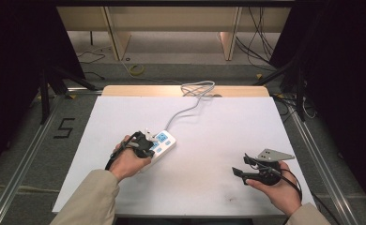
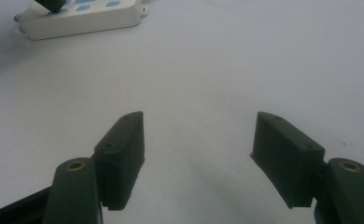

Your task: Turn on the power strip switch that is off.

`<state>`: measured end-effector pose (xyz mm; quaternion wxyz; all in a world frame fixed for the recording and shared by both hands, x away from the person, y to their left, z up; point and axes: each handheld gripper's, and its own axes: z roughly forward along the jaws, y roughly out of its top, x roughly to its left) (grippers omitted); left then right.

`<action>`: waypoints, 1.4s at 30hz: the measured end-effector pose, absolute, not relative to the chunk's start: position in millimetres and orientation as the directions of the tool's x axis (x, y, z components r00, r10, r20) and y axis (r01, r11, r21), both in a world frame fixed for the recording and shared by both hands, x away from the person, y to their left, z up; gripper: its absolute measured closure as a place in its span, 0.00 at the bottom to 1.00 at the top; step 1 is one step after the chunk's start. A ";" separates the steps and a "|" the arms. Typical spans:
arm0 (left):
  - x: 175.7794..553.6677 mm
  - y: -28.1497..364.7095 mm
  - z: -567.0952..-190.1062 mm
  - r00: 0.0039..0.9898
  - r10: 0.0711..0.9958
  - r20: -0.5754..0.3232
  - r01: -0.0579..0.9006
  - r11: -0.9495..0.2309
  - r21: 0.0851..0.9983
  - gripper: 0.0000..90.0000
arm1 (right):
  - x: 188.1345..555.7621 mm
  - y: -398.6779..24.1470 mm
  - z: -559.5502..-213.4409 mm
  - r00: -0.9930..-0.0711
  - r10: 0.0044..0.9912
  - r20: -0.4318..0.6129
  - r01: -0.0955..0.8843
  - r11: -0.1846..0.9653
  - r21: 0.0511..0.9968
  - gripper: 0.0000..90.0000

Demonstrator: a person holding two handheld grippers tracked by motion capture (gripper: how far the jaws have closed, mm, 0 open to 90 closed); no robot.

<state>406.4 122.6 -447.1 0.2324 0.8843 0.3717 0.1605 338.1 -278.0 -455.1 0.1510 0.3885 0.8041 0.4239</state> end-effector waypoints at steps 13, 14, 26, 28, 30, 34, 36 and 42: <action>404.0 121.2 -449.3 0.667 0.733 0.135 0.568 -0.617 0.545 1.00 | 337.0 -278.7 -454.2 -0.650 0.754 0.089 0.499 0.336 0.799 0.38; 403.9 120.2 -449.1 0.668 0.730 0.142 0.565 -0.623 0.541 1.00 | 337.3 -278.8 -454.3 -0.650 0.754 0.090 0.500 0.336 0.798 0.38; 403.8 121.4 -448.5 0.670 0.731 0.129 0.570 -0.618 0.541 1.00 | 337.1 -278.8 -454.1 -0.650 0.755 0.087 0.498 0.337 0.799 0.39; 403.6 121.1 -448.7 0.669 0.731 0.132 0.569 -0.619 0.542 1.00 | 337.2 -279.0 -454.2 -0.650 0.755 0.088 0.498 0.336 0.799 0.39; 403.2 121.2 -448.0 0.674 0.726 0.137 0.566 -0.627 0.535 1.00 | 337.3 -279.2 -454.3 -0.649 0.755 0.089 0.499 0.334 0.800 0.39; 402.7 123.8 -447.1 0.673 0.728 0.128 0.571 -0.622 0.535 1.00 | 337.5 -279.4 -454.2 -0.650 0.754 0.090 0.500 0.336 0.798 0.39; 402.1 122.8 -447.3 0.674 0.726 0.138 0.567 -0.628 0.534 1.00 | 337.7 -279.2 -454.2 -0.652 0.754 0.086 0.498 0.339 0.798 0.39; 402.4 122.8 -447.2 0.680 0.719 0.141 0.563 -0.636 0.528 1.00 | 337.1 -278.5 -454.2 -0.650 0.755 0.087 0.499 0.338 0.798 0.39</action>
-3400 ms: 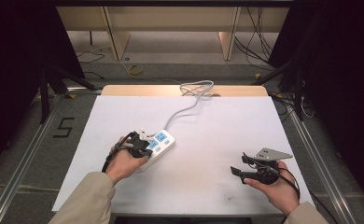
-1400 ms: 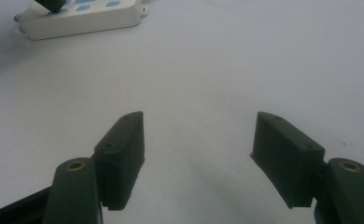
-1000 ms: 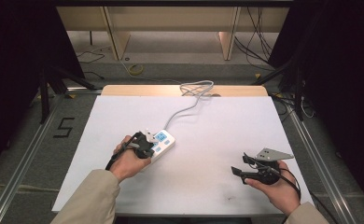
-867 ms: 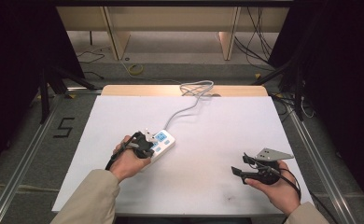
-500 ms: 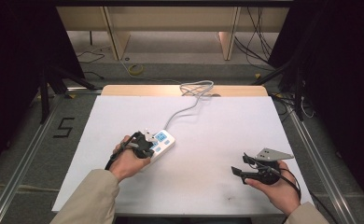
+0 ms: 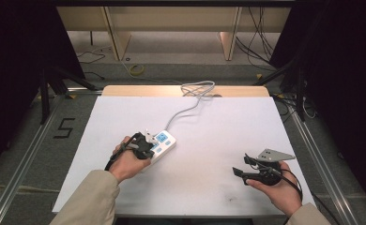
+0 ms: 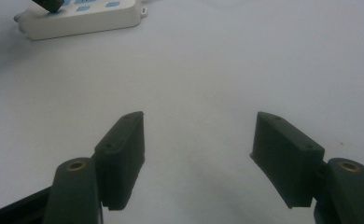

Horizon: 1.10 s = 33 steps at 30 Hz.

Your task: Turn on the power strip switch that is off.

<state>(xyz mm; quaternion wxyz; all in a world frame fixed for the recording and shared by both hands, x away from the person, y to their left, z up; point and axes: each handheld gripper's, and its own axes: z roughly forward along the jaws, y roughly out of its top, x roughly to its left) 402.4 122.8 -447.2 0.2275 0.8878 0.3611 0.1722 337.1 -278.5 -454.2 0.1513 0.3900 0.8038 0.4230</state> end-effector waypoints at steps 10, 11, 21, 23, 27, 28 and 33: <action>402.3 120.9 -448.6 0.680 0.718 0.146 0.560 -0.638 0.529 1.00 | 337.2 -278.5 -454.1 -0.650 0.755 0.086 0.498 0.338 0.798 0.39; 402.4 121.4 -448.5 0.681 0.719 0.142 0.562 -0.636 0.529 1.00 | 337.1 -278.6 -454.1 -0.650 0.755 0.086 0.499 0.338 0.798 0.39; 401.7 120.6 -448.6 0.677 0.721 0.149 0.560 -0.636 0.530 1.00 | 337.7 -278.8 -454.4 -0.653 0.753 0.085 0.497 0.340 0.798 0.39; 401.8 120.9 -448.5 0.676 0.722 0.146 0.562 -0.634 0.531 1.00 | 337.5 -278.6 -454.4 -0.651 0.754 0.088 0.499 0.339 0.798 0.39; 402.4 121.6 -448.3 0.680 0.719 0.144 0.560 -0.636 0.531 1.00 | 337.5 -278.6 -454.3 -0.653 0.753 0.087 0.498 0.340 0.798 0.39; 402.5 121.6 -448.2 0.681 0.718 0.144 0.560 -0.637 0.530 1.00 | 337.8 -278.7 -454.3 -0.654 0.751 0.085 0.496 0.341 0.798 0.39; 402.8 121.9 -447.9 0.684 0.716 0.142 0.559 -0.639 0.529 1.00 | 338.1 -278.7 -454.4 -0.655 0.751 0.084 0.496 0.343 0.798 0.39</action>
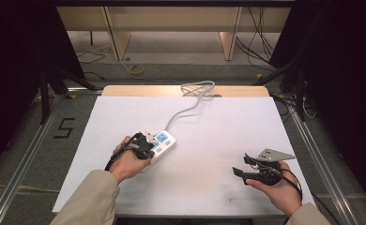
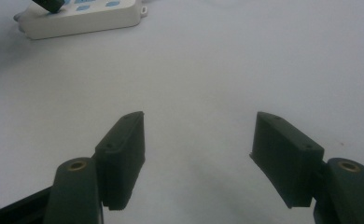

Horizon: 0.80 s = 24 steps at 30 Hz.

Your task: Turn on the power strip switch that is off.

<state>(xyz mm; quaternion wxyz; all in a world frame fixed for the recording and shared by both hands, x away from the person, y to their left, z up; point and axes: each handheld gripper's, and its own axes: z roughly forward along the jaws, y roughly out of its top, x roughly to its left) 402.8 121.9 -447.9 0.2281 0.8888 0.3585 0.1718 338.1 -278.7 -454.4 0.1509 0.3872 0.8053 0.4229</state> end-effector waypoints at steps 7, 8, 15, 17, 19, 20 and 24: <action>401.7 122.0 -446.7 0.692 0.708 0.140 0.550 -0.643 0.532 1.00 | 338.1 -278.7 -454.3 -0.654 0.752 0.086 0.495 0.339 0.800 0.39; 401.4 121.6 -446.9 0.692 0.707 0.145 0.547 -0.645 0.534 1.00 | 338.1 -278.7 -454.3 -0.654 0.752 0.086 0.495 0.339 0.800 0.39; 401.8 122.0 -447.3 0.699 0.701 0.145 0.538 -0.648 0.539 1.00 | 338.1 -278.9 -454.2 -0.654 0.751 0.086 0.496 0.340 0.799 0.39; 401.7 122.5 -446.7 0.700 0.699 0.146 0.532 -0.647 0.546 1.00 | 338.1 -278.8 -454.3 -0.654 0.751 0.086 0.495 0.339 0.800 0.39; 401.3 122.6 -445.3 0.700 0.700 0.144 0.525 -0.640 0.560 1.00 | 338.1 -278.8 -454.3 -0.654 0.751 0.087 0.495 0.338 0.801 0.39; 400.9 122.6 -444.6 0.697 0.702 0.144 0.522 -0.635 0.569 1.00 | 338.1 -278.8 -454.3 -0.654 0.752 0.087 0.495 0.338 0.801 0.39; 400.6 123.9 -442.0 0.695 0.703 0.152 0.503 -0.626 0.596 1.00 | 338.1 -279.0 -454.3 -0.654 0.752 0.087 0.496 0.340 0.799 0.39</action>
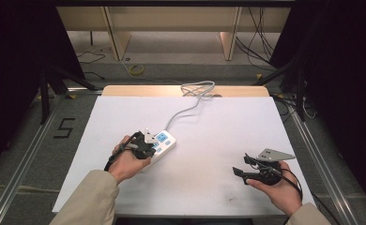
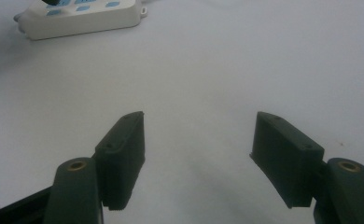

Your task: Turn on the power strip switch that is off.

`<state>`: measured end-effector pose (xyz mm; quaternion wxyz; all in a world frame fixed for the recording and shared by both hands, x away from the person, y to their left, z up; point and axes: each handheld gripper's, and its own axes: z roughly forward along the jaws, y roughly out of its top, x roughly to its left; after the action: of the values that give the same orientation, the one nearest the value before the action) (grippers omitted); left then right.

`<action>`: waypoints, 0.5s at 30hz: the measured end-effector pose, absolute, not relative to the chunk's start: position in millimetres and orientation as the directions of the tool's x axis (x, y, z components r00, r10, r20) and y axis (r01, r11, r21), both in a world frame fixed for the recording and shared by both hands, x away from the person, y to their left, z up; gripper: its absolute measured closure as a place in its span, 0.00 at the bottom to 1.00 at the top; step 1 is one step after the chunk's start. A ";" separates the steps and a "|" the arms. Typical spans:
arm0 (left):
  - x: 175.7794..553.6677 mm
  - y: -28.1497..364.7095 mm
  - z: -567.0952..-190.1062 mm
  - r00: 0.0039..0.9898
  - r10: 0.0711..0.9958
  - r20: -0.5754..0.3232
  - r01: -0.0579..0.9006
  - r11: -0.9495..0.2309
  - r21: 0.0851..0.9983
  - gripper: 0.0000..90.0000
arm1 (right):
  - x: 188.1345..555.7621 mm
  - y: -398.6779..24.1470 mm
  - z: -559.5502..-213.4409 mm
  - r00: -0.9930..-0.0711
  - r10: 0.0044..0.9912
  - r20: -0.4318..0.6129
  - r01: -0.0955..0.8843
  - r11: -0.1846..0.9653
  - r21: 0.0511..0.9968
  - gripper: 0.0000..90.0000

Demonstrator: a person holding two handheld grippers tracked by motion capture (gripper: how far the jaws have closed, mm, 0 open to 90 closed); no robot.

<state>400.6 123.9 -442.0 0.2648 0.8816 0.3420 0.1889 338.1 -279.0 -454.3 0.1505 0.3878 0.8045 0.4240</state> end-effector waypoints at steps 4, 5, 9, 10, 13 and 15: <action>399.5 126.4 -438.5 0.690 0.709 0.145 0.495 -0.609 0.620 0.98 | 338.1 -279.1 -454.3 -0.653 0.753 0.088 0.498 0.339 0.798 0.39; 399.3 126.8 -438.1 0.681 0.719 0.139 0.498 -0.594 0.632 0.98 | 338.1 -279.1 -454.3 -0.653 0.753 0.088 0.498 0.339 0.798 0.39; 398.2 129.4 -434.1 0.672 0.727 0.144 0.486 -0.579 0.654 0.91 | 338.0 -279.2 -454.2 -0.652 0.753 0.088 0.498 0.338 0.799 0.39; 397.7 129.7 -433.2 0.670 0.729 0.143 0.486 -0.576 0.658 0.90 | 338.1 -279.3 -454.3 -0.652 0.753 0.088 0.498 0.338 0.799 0.39; 396.7 130.9 -430.9 0.668 0.731 0.141 0.483 -0.569 0.665 0.88 | 338.2 -279.7 -454.2 -0.651 0.754 0.087 0.497 0.337 0.799 0.39; 396.1 131.8 -430.1 0.667 0.732 0.140 0.477 -0.564 0.674 0.87 | 338.1 -279.6 -454.1 -0.651 0.754 0.088 0.498 0.337 0.799 0.39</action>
<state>396.1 131.8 -430.1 0.3075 0.8595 0.3516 0.2075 338.1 -279.6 -454.1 0.1511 0.3894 0.8035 0.4242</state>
